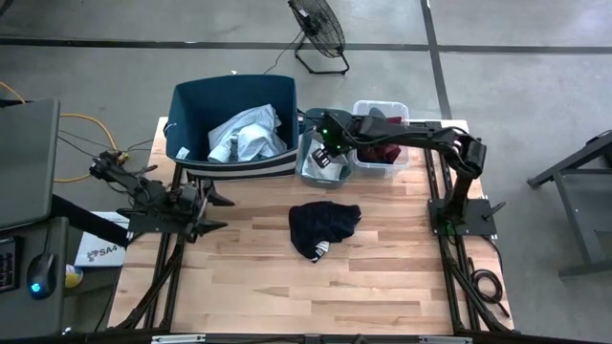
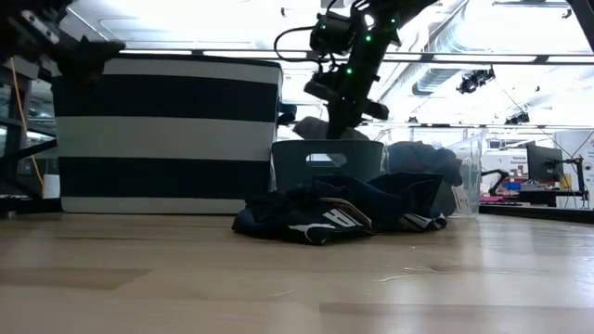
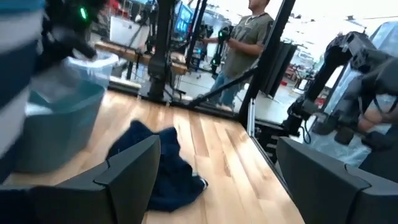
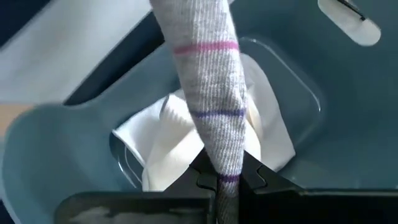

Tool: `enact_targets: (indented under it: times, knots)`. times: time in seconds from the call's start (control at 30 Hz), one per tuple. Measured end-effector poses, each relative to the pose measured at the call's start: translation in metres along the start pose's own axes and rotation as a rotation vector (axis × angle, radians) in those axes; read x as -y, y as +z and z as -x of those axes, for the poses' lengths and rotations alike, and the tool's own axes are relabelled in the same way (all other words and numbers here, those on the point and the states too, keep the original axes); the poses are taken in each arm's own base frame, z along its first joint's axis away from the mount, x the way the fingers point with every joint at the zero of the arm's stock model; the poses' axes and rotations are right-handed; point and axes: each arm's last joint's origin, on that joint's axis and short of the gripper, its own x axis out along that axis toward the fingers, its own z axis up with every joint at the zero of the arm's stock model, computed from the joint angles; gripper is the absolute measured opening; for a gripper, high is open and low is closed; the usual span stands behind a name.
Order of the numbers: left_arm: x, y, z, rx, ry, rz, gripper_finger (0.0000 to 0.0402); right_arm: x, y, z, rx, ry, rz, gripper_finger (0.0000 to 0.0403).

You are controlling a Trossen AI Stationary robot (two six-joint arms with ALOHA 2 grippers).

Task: Pick & Place Cloths
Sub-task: Put the gray sock into the blue bin

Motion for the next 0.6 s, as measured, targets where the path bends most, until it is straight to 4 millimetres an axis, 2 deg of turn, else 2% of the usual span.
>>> enact_targets:
  times: [0.27,0.47,0.6]
  knots:
    - [-0.006,-0.031,-0.005,-0.067,0.02,0.084,0.0316,0.005,0.004,-0.001,0.006,0.009,-0.03,0.0003]
    - [-0.006,-0.031,-0.006,-0.055,0.0,0.086,0.0316,0.007,0.004,-0.001,0.016,-0.013,-0.089,0.0007]
    - [-0.006,-0.031,-0.006,-0.053,0.0,0.088,0.0316,0.006,0.004,-0.001,0.01,-0.004,-0.112,0.0036]
